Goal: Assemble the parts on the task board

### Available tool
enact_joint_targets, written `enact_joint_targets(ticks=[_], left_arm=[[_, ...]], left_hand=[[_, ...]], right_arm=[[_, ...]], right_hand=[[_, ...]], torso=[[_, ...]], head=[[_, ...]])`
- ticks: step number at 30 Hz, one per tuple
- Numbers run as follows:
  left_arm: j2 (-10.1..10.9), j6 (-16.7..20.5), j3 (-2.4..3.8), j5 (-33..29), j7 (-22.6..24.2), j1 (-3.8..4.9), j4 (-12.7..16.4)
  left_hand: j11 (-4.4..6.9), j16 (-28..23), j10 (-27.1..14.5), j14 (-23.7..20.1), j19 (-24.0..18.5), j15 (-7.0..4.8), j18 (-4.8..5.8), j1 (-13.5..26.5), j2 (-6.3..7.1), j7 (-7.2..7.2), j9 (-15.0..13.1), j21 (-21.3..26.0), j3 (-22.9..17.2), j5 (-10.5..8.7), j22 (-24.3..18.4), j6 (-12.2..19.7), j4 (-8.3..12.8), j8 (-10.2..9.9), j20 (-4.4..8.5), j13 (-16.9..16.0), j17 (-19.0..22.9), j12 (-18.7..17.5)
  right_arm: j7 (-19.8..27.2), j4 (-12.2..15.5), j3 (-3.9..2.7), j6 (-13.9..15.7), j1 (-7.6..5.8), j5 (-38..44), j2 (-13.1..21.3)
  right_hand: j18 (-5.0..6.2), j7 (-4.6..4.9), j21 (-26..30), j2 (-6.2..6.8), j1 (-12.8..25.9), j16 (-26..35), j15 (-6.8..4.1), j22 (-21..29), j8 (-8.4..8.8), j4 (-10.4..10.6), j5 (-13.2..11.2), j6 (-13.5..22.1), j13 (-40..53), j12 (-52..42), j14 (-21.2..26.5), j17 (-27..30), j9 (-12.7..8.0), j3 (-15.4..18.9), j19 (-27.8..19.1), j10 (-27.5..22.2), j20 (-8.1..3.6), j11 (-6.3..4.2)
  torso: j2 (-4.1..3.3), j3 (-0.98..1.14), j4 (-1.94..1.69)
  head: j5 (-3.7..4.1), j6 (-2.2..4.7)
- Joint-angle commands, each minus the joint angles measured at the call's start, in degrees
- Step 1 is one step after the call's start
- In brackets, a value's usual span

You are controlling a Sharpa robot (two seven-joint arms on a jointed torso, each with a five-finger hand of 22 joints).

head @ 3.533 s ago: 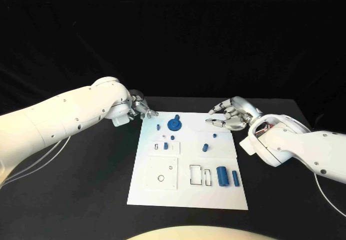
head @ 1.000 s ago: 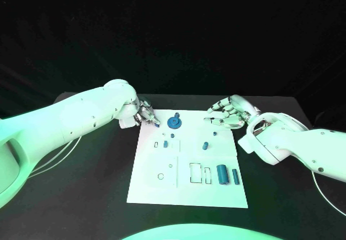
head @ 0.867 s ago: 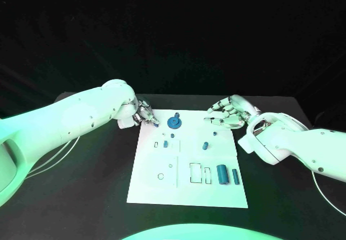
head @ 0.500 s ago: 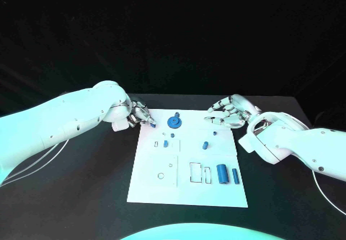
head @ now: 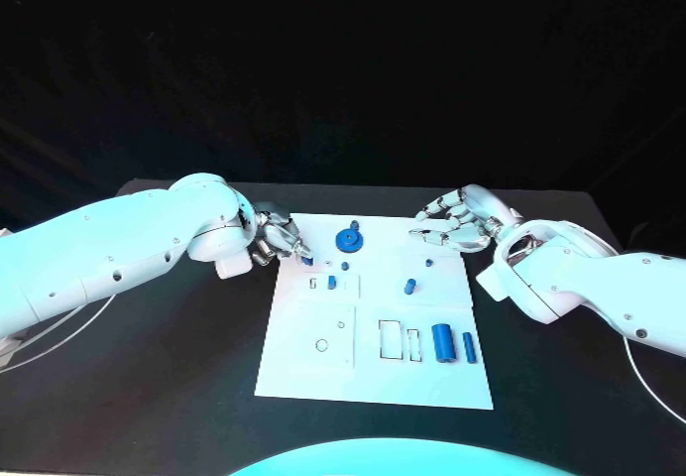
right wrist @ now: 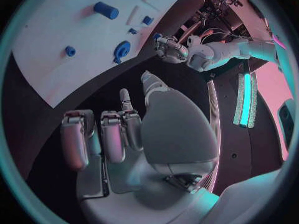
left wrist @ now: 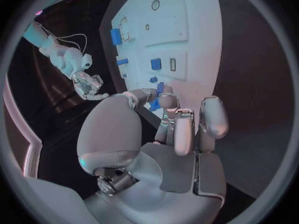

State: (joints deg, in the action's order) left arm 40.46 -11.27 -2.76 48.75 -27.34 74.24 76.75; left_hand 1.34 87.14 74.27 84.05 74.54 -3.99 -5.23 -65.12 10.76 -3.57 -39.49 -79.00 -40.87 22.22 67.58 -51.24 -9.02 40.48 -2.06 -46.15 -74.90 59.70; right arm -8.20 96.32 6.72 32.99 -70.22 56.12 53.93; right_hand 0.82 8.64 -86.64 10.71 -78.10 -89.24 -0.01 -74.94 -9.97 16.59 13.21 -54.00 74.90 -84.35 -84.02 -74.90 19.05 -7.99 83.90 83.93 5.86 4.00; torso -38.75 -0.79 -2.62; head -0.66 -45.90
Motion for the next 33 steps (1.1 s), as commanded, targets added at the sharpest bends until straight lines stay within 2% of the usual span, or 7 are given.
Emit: enact_joint_targets(ticks=[1, 3, 8, 19, 33], left_arm=[[0.6, 2.8, -0.17, 1.3, 0.0, -0.47, 2.0], [0.9, 3.3, -0.35, 2.0, -0.1, -0.79, 3.0], [1.2, 3.4, -0.74, 4.4, -0.3, -1.58, 4.7], [0.6, 3.1, -1.28, 9.4, -0.5, -2.83, 4.9], [0.1, 3.3, -1.38, 11.2, -0.8, -3.12, 4.5]], left_hand=[[0.04, 0.3, 0.5, 4.5, 0.6, -0.54, 0.13, 0.4, -0.04, 0.55, -0.1, -0.3, -9.9, 0.33, 0.2, -1.1, 9.9, 0.2, 0.06, -0.2, -9.5, 0.4], [0.06, 0.3, 0.5, 4.5, 0.7, -0.55, 0.14, 0.5, -0.02, 0.57, -0.1, -0.4, -10.0, 0.46, 0.3, -1.1, 10.0, 0.2, 0.07, -0.3, -9.5, 0.5], [0.06, 0.3, 0.5, 4.5, 0.7, -0.55, 0.14, 0.5, -0.02, 0.57, -0.1, -0.4, -10.0, 0.46, 0.3, -1.1, 10.0, 0.2, 0.07, -0.3, -9.5, 0.5], [0.11, 0.4, 0.7, 4.5, 0.7, -0.59, 0.14, 0.7, 0.06, 0.62, -0.1, -0.4, -10.0, 0.72, 0.3, -1.2, 10.2, 0.3, 0.11, -0.5, -9.6, 0.7], [0.15, 0.3, 0.9, 4.5, 0.7, -0.61, 0.13, 0.8, 0.10, 0.66, -0.1, -0.4, -10.1, 0.93, 0.2, -1.3, 10.3, 0.3, 0.13, -0.9, -9.4, 0.9]], right_arm=[[0.3, 0.0, 0.02, -0.8, 0.11, 0.0, 0.1], [0.3, 0.0, 0.02, -0.8, 0.15, -0.1, 0.1], [0.3, 0.1, 0.03, -0.8, 0.23, -0.1, 0.1], [0.2, 0.1, 0.03, -0.9, 0.29, -0.1, 0.1], [0.3, 0.1, 0.04, -0.8, 0.33, -0.1, 0.1]], right_hand=[[0.08, -0.13, 0.3, -0.27, 0.4, 0.2, -0.36, -13.0, -0.23, 0.1, 0.2, -0.4, 10.9, 0.1, -5.4, -12.8, 0.1, -0.2, 4.4, 1.9, -0.24, -0.22], [0.08, -0.13, 0.3, -0.27, 0.4, 0.2, -0.36, -13.0, -0.23, 0.1, 0.2, -0.4, 10.9, 0.1, -5.4, -12.8, 0.1, -0.2, 4.4, 1.9, -0.24, -0.22], [0.08, -0.13, 0.3, -0.27, 0.4, 0.2, -0.36, -13.0, -0.23, 0.1, 0.2, -0.4, 10.9, 0.1, -5.4, -12.8, 0.1, -0.2, 4.4, 1.9, -0.24, -0.22], [0.08, -0.13, 0.3, -0.27, 0.4, 0.2, -0.36, -13.0, -0.23, 0.1, 0.2, -0.4, 10.9, 0.1, -5.4, -12.8, 0.1, -0.2, 4.4, 1.9, -0.24, -0.22], [0.08, -0.13, 0.3, -0.27, 0.4, 0.2, -0.36, -13.0, -0.23, 0.1, 0.2, -0.4, 10.9, 0.1, -5.4, -12.8, 0.1, -0.2, 4.4, 1.9, -0.24, -0.22]], torso=[[0.00, 0.00, -0.10], [0.03, 0.00, -0.16], [-0.11, -0.03, 0.07], [-0.18, -0.01, 0.13], [-0.12, 0.01, 0.12]], head=[[-0.30, -0.07], [-0.37, -0.15], [-0.62, -0.18], [-0.64, -0.36], [-0.55, -0.69]])
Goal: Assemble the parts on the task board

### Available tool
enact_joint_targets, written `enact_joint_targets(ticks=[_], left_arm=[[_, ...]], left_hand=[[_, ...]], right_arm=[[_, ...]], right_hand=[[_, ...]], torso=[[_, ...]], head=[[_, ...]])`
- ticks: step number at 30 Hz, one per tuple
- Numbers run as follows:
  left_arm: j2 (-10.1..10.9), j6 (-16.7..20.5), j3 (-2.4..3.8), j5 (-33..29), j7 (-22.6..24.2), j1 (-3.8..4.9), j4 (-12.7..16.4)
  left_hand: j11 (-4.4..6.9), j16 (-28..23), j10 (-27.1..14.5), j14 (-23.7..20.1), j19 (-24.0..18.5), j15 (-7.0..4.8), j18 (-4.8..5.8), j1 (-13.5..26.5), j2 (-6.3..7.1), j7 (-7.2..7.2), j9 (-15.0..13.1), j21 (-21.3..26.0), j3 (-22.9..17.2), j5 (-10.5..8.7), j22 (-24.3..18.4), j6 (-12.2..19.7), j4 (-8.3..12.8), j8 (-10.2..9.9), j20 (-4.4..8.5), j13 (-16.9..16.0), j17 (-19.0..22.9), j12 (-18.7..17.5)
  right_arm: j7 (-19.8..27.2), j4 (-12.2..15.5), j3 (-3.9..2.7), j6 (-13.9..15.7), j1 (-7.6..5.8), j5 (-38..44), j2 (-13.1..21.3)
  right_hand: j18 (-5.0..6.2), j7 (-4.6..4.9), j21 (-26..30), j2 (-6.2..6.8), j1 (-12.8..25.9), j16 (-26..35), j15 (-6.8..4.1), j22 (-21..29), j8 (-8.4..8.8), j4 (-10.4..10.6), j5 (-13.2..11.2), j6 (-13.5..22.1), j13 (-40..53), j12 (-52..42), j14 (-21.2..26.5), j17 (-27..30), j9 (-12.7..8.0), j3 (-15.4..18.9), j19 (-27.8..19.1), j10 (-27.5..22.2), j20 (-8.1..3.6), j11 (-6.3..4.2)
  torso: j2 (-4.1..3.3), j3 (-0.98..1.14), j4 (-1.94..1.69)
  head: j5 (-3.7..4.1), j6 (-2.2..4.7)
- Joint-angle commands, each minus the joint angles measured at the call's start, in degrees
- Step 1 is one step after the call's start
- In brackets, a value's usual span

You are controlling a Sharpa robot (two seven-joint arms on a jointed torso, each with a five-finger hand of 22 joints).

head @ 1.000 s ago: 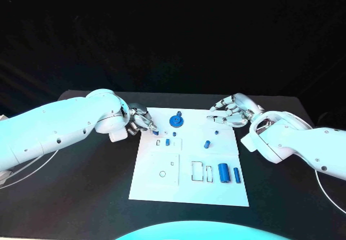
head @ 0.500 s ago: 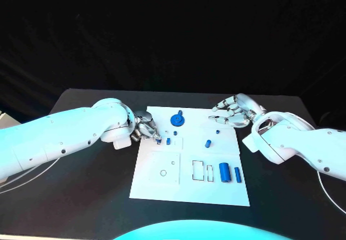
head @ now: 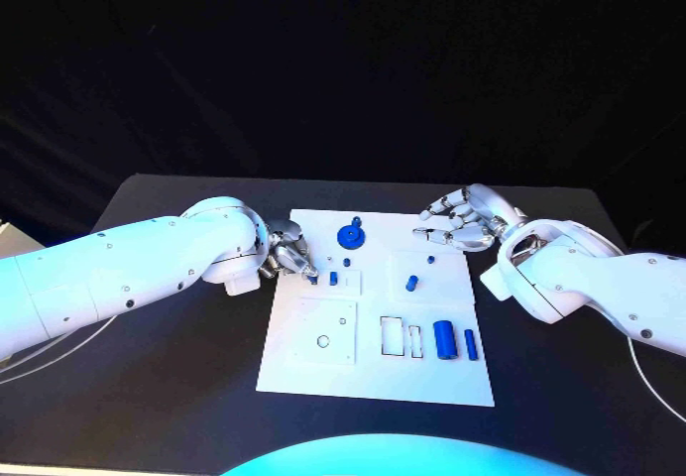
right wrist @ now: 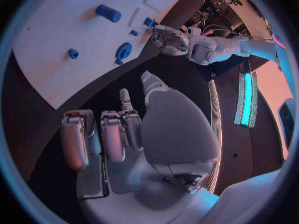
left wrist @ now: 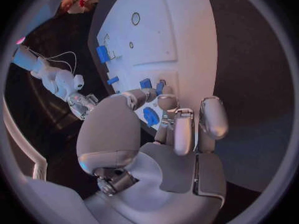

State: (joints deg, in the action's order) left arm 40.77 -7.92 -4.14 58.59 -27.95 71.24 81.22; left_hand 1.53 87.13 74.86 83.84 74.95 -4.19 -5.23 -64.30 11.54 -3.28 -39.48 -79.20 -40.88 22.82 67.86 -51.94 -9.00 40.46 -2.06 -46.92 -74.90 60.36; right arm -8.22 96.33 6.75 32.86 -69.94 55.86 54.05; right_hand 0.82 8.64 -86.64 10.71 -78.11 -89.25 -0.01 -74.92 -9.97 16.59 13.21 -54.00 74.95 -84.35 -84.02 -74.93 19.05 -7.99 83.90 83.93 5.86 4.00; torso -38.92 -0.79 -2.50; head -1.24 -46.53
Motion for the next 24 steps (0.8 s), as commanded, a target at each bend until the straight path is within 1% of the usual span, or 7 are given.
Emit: enact_joint_targets(ticks=[1, 6, 11, 16, 19, 24], left_arm=[[-0.2, -0.1, 0.01, 1.4, -0.2, -0.12, 0.0], [-0.4, -0.4, 0.00, 1.5, -0.3, -0.13, -0.1], [-0.5, -1.6, 0.00, 1.5, -0.4, -0.13, -0.1], [-0.4, -2.5, 0.00, 1.3, -0.5, -0.13, 0.0], [-0.5, -2.5, 0.00, 0.5, -0.5, -0.13, -0.1], [-0.5, -2.3, 0.00, -0.4, -0.5, -0.13, -0.3]], left_hand=[[-0.04, 0.3, 0.3, 4.7, 0.2, -0.42, 0.13, -0.1, -0.68, 0.37, -0.1, -0.2, -10.1, 0.33, 0.0, -0.6, 10.3, 0.3, 0.13, -0.1, -9.4, 0.3], [-0.03, 0.3, 0.4, 4.7, 0.3, -0.42, 0.14, 0.0, -0.66, 0.38, -0.1, -0.2, -10.1, 0.37, 0.0, -0.7, 10.3, 0.3, 0.14, -0.1, -9.4, 0.3], [-0.02, 0.3, 0.4, 4.7, 0.2, -0.43, 0.12, 0.0, -0.64, 0.39, -0.1, -0.2, -10.1, 0.45, -0.1, -0.7, 10.4, 0.3, 0.14, -0.2, -9.4, 0.4], [-0.01, 0.3, 0.5, 4.7, 0.3, -0.43, 0.14, 0.1, -0.62, 0.40, -0.1, -0.2, -10.1, 0.51, 0.0, -0.7, 10.4, 0.3, 0.15, -0.3, -9.5, 0.4], [-0.01, 0.3, 0.5, 4.7, 0.3, -0.44, 0.14, 0.1, -0.59, 0.41, -0.1, -0.2, -10.1, 0.59, 0.0, -0.7, 10.4, 0.3, 0.16, -0.4, -9.5, 0.5], [0.11, 0.4, 1.2, 4.8, 0.7, -0.52, 0.26, 0.5, -0.38, 0.53, 0.0, -0.5, -10.3, 1.62, 0.5, -1.1, 10.9, 0.4, 0.24, -1.3, -9.7, 1.2]], right_arm=[[0.3, 0.1, 0.00, -0.7, 0.05, 0.2, 0.0], [0.3, 0.0, 0.00, -0.7, 0.06, 0.2, 0.0], [0.3, 0.0, 0.00, -0.8, 0.07, 0.2, -0.1], [0.3, 0.0, 0.00, -0.8, 0.08, 0.1, -0.1], [0.3, 0.0, 0.00, -0.8, 0.09, 0.1, -0.1], [0.3, -0.1, 0.00, -0.8, 0.12, 0.1, -0.1]], right_hand=[[0.08, -0.13, 0.3, -0.27, 0.4, 0.2, -0.36, -13.0, -0.23, 0.1, 0.2, -0.4, 10.9, 0.1, -5.4, -12.7, 0.1, -0.2, 4.4, 1.9, -0.24, -0.22], [0.08, -0.13, 0.3, -0.27, 0.4, 0.2, -0.36, -13.0, -0.23, 0.1, 0.2, -0.4, 10.9, 0.1, -5.4, -12.7, 0.1, -0.2, 4.4, 1.9, -0.24, -0.22], [0.08, -0.13, 0.3, -0.27, 0.4, 0.2, -0.36, -13.0, -0.23, 0.1, 0.2, -0.4, 10.9, 0.1, -5.4, -12.7, 0.1, -0.2, 4.4, 1.9, -0.24, -0.22], [0.08, -0.13, 0.3, -0.27, 0.4, 0.2, -0.36, -13.0, -0.23, 0.1, 0.2, -0.4, 10.9, 0.1, -5.4, -12.7, 0.1, -0.2, 4.4, 1.9, -0.24, -0.22], [0.08, -0.13, 0.3, -0.27, 0.4, 0.2, -0.36, -13.0, -0.23, 0.1, 0.2, -0.4, 10.9, 0.1, -5.4, -12.7, 0.1, -0.2, 4.4, 1.9, -0.24, -0.22], [0.08, -0.13, 0.3, -0.27, 0.4, 0.2, -0.36, -13.0, -0.23, 0.1, 0.2, -0.4, 10.9, 0.1, -5.4, -12.7, 0.1, -0.2, 4.4, 1.9, -0.24, -0.22]], torso=[[0.05, 0.02, -0.03], [0.06, 0.00, -0.09], [0.07, 0.08, 0.00], [0.07, 0.06, 0.05], [0.07, 0.03, 0.02], [0.07, 0.03, -0.04]], head=[[0.03, -0.07], [0.04, -0.12], [-0.03, -0.16], [-0.02, -0.15], [0.02, -0.07], [0.05, -0.06]])
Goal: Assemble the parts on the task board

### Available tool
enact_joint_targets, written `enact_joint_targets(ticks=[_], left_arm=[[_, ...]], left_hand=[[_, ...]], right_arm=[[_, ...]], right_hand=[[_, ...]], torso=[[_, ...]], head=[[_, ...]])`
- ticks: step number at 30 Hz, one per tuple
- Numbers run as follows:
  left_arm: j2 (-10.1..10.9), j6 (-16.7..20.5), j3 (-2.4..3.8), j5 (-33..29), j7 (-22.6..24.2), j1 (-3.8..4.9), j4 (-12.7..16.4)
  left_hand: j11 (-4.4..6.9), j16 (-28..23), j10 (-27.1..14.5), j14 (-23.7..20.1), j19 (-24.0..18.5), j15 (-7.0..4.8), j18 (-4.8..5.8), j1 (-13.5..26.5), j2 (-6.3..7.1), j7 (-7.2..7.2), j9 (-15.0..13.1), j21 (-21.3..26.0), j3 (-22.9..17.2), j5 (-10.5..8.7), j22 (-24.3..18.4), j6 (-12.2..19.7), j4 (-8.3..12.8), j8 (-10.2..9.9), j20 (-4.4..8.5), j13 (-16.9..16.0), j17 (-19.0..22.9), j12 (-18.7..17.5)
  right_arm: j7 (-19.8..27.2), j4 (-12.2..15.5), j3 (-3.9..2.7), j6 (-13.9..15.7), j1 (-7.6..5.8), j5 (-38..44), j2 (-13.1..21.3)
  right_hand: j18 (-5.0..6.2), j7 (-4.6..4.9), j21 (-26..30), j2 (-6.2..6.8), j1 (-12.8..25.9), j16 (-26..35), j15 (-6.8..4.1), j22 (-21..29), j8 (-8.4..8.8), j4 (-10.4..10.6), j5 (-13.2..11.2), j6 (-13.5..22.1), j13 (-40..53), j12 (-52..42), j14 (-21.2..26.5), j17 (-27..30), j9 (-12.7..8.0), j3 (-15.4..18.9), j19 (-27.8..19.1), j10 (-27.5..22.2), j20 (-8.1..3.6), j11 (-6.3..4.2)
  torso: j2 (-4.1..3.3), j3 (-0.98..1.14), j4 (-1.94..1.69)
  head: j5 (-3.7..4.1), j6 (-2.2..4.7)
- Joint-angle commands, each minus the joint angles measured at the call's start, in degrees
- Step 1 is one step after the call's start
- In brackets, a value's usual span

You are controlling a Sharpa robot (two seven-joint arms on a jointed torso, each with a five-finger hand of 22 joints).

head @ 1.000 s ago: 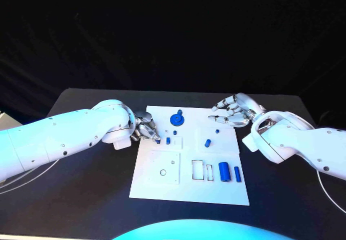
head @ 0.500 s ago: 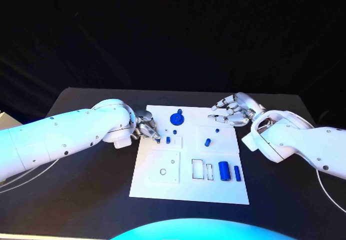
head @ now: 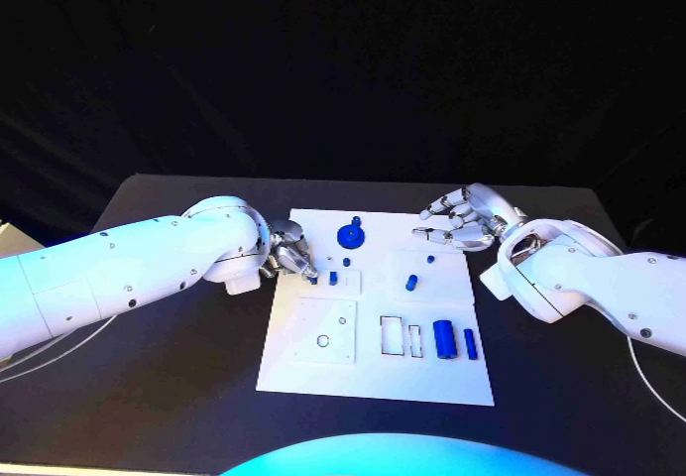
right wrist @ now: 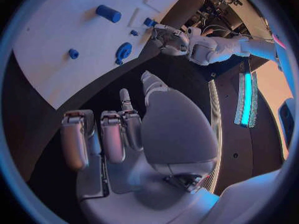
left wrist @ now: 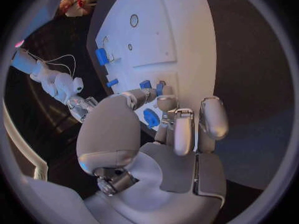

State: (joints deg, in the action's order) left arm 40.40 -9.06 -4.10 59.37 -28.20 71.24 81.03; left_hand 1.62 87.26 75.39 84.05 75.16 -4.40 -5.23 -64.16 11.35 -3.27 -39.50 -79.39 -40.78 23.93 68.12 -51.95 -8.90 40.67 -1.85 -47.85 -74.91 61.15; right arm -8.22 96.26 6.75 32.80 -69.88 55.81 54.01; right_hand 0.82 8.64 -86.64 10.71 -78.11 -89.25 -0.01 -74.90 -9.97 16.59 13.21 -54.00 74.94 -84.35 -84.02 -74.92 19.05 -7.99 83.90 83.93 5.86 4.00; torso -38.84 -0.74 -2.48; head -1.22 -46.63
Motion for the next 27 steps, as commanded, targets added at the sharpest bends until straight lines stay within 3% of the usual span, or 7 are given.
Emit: enact_joint_targets(ticks=[1, 7, 27], left_arm=[[-0.1, -1.1, -0.04, -1.4, -0.3, -0.13, -0.1], [-0.1, -0.9, -0.04, -2.3, -0.3, -0.13, -0.3], [-0.8, -1.7, -0.04, -2.1, -0.5, -0.12, -1.1]], left_hand=[[0.04, 0.3, 0.7, 4.6, 0.6, -0.33, 0.28, 0.4, -0.18, 0.56, 0.0, -0.4, -10.5, 0.76, 0.4, -1.2, 10.9, 0.2, 0.05, -0.5, -9.7, 0.5], [0.14, 0.5, 1.0, 4.7, 0.9, -0.41, 0.36, 0.8, -0.06, 0.64, 0.1, -0.6, -10.6, 1.83, 0.8, -1.4, 11.2, 0.2, 0.14, -0.9, -10.0, 0.8], [0.17, 0.5, 1.1, 4.7, 0.9, -0.44, 0.36, 1.0, 0.00, 0.67, 0.1, -0.6, -10.6, 2.31, 0.7, -1.6, 11.3, 0.2, 0.17, -0.9, -9.9, 0.8]], right_arm=[[0.3, 0.0, 0.00, -0.7, 0.07, 0.2, 0.0], [0.4, -0.1, 0.00, -0.7, 0.14, 0.2, -0.1], [0.4, -0.1, 0.00, -0.7, 0.25, 0.2, -0.2]], right_hand=[[0.07, -0.13, 0.3, -0.27, 0.4, 0.2, -0.36, -13.0, -0.23, 0.1, 0.2, -0.4, 10.9, 0.1, -5.4, -12.7, 0.1, -0.2, 4.4, 1.9, -0.24, -0.22], [0.07, -0.13, 0.3, -0.27, 0.4, 0.2, -0.36, -13.0, -0.23, 0.1, 0.2, -0.4, 10.9, 0.1, -5.4, -12.7, 0.1, -0.2, 4.4, 1.9, -0.24, -0.22], [0.07, -0.15, 0.4, -0.25, 0.6, 0.3, -0.39, -13.0, -0.33, 0.0, 0.6, -0.3, 10.9, 0.1, -5.4, -12.7, 0.1, -0.2, 4.4, 1.9, -0.28, -0.25]], torso=[[-0.01, -0.03, -0.06], [0.00, -0.03, -0.06], [0.00, -0.01, -0.02]], head=[[0.04, 0.04], [0.01, 0.05], [-0.09, -0.24]])
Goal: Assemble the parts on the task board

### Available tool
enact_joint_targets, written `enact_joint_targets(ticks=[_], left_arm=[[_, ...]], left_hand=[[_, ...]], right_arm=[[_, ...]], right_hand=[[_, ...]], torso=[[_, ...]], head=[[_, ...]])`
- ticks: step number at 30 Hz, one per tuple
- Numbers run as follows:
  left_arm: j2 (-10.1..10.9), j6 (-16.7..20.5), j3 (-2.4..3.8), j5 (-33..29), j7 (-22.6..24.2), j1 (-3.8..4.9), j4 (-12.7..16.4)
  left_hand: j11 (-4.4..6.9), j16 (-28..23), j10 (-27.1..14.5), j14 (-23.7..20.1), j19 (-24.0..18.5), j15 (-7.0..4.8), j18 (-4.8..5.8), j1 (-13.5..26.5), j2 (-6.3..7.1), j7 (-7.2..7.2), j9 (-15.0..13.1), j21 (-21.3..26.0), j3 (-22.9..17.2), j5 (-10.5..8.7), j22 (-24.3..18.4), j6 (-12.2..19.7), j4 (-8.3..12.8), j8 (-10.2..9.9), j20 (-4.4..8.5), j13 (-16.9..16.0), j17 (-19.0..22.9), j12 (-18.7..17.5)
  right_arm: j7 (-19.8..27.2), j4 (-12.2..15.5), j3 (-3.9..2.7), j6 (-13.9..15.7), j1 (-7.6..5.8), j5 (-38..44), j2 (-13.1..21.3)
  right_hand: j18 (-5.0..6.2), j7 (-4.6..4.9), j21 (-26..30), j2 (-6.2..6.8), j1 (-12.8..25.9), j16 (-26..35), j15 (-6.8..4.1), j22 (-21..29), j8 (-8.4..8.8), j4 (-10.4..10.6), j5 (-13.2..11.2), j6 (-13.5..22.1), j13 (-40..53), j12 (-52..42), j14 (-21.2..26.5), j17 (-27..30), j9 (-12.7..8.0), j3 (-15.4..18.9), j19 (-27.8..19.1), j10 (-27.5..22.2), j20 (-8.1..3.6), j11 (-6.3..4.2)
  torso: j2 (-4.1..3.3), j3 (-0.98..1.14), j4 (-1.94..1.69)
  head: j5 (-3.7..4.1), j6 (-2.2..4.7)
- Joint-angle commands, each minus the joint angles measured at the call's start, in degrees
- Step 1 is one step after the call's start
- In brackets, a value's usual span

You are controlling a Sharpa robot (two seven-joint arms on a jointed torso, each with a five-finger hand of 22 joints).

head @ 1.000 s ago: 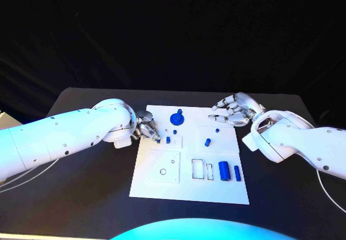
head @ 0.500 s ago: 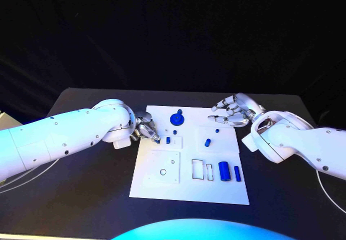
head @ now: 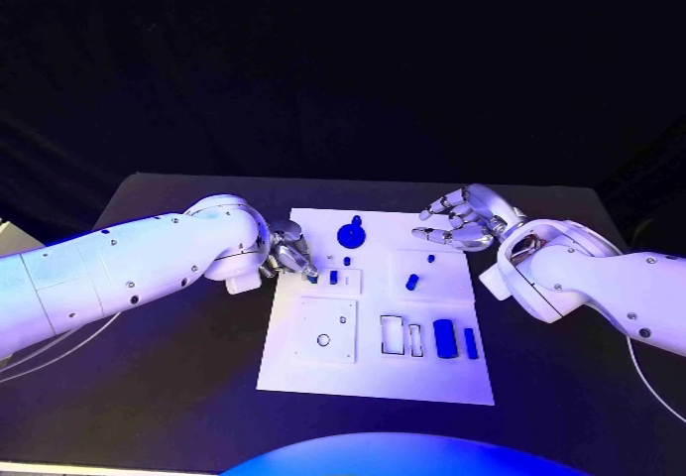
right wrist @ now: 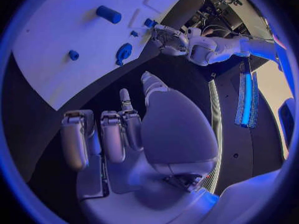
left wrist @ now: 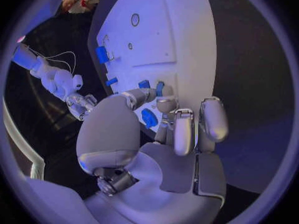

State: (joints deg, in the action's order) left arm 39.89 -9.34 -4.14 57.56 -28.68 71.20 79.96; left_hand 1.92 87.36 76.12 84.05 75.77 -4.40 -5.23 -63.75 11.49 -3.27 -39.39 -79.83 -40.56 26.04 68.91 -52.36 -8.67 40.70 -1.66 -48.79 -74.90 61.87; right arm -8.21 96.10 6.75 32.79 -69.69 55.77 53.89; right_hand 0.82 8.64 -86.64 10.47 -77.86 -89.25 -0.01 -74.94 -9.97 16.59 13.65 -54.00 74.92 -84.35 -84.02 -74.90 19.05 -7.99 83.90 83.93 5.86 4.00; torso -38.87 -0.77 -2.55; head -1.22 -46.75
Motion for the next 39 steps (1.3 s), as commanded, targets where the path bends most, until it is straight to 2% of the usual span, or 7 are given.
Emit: enact_joint_targets(ticks=[1, 12, 26, 33, 38, 39], left_arm=[[-0.4, -1.6, 0.00, -0.2, 0.0, -0.09, 0.0], [-0.9, -4.2, -0.08, 0.4, -0.3, -0.09, -0.4], [-1.1, -4.2, -0.11, 0.7, -0.2, -0.09, -0.6], [-1.3, -3.8, -0.11, 0.5, -0.1, -0.09, -0.8], [-1.3, -3.3, -0.12, 0.4, 0.0, -0.09, -1.0], [-1.3, -3.3, -0.12, 0.4, 0.0, -0.09, -1.0]], left_hand=[[-0.13, 0.4, 0.4, 4.7, 0.2, -0.44, 0.36, 0.5, -0.14, 0.68, 0.0, -0.2, -10.8, 0.21, -0.1, -1.2, 11.1, 0.2, -0.02, 0.0, -9.9, 0.1], [-0.15, 0.4, 0.4, 4.7, 0.1, -0.43, 0.32, 0.9, 0.08, 0.67, 0.0, -0.1, -10.6, 0.53, -0.2, -1.2, 11.1, 0.2, -0.01, 0.1, -10.0, 0.0], [-0.03, 0.7, 0.9, 4.8, 0.1, -0.43, 0.37, 2.3, 0.01, 0.93, 0.3, -0.1, -9.2, 0.60, -0.1, -1.7, 10.4, 0.4, -0.03, -0.1, -10.6, 0.2], [0.20, 0.7, 1.4, 4.8, 0.1, -0.57, 0.38, 3.6, -0.08, 1.37, 0.7, 0.1, -6.4, 0.01, -0.1, -1.7, 9.1, 0.6, 0.07, -0.3, -10.7, 0.3], [0.40, 0.7, 1.4, 4.8, 0.1, -0.74, 0.37, 4.6, -0.17, 1.64, 1.2, 0.3, -3.4, -0.60, -0.2, -1.8, 7.7, 0.6, 0.22, -0.5, -10.6, 0.3], [0.45, 0.8, 1.5, 4.8, 0.2, -0.77, 0.39, 5.4, -0.15, 1.71, 1.4, 0.3, -2.1, -0.85, -0.2, -2.0, 6.8, 0.6, 0.27, -0.7, -10.7, 0.5]], right_arm=[[0.4, 0.0, 0.00, -0.7, 0.06, 0.2, -0.1], [0.4, 0.0, 0.00, -0.7, 0.06, 0.2, 0.0], [0.4, 0.0, 0.00, -0.6, 0.06, 0.2, 0.0], [0.5, 0.0, 0.00, -0.6, 0.07, 0.2, 0.0], [0.5, 0.1, 0.00, -0.5, 0.07, 0.2, 0.0], [0.5, 0.1, 0.00, -0.5, 0.07, 0.2, 0.0]], right_hand=[[0.07, -0.15, 0.4, 0.00, 0.4, 0.3, -0.39, -13.0, -0.33, 0.0, 0.2, -0.3, 10.9, 0.1, -5.4, -12.7, 0.1, -0.2, 4.4, 1.9, -0.28, -0.25], [0.07, -0.15, 0.4, 0.00, 0.4, 0.3, -0.39, -13.0, -0.33, 0.0, 0.2, -0.3, 10.9, 0.1, -5.4, -12.7, 0.1, -0.2, 4.4, 1.9, -0.28, -0.25], [0.07, -0.15, 0.4, 0.00, 0.4, 0.3, -0.39, -13.0, -0.33, 0.0, 0.2, -0.3, 10.9, 0.1, -5.4, -12.7, 0.1, -0.2, 4.4, 1.9, -0.28, -0.25], [0.07, -0.15, 0.4, 0.00, 0.4, 0.3, -0.39, -13.0, -0.33, 0.0, 0.2, -0.3, 10.9, 0.1, -5.4, -12.7, 0.1, -0.2, 4.4, 1.9, -0.28, -0.25], [0.10, -0.15, 0.5, 0.03, 0.5, 0.3, -0.40, -12.9, -0.36, 0.0, 0.2, -0.3, 10.8, 0.2, -5.4, -12.6, 0.1, -0.2, 4.4, 1.8, -0.29, -0.25], [0.10, -0.15, 0.5, 0.03, 0.5, 0.3, -0.40, -12.9, -0.36, 0.0, 0.2, -0.3, 10.8, 0.2, -5.4, -12.6, 0.1, -0.2, 4.4, 1.8, -0.29, -0.25]], torso=[[0.03, 0.02, 0.05], [-0.01, 0.06, 0.07], [-0.01, 0.03, 0.02], [-0.03, 0.01, 0.07], [-0.01, 0.01, 0.06], [-0.01, 0.01, 0.04]], head=[[-0.09, -0.11], [-0.09, -0.28], [0.01, -0.39], [0.04, -0.41], [0.08, -0.44], [0.10, -0.46]])
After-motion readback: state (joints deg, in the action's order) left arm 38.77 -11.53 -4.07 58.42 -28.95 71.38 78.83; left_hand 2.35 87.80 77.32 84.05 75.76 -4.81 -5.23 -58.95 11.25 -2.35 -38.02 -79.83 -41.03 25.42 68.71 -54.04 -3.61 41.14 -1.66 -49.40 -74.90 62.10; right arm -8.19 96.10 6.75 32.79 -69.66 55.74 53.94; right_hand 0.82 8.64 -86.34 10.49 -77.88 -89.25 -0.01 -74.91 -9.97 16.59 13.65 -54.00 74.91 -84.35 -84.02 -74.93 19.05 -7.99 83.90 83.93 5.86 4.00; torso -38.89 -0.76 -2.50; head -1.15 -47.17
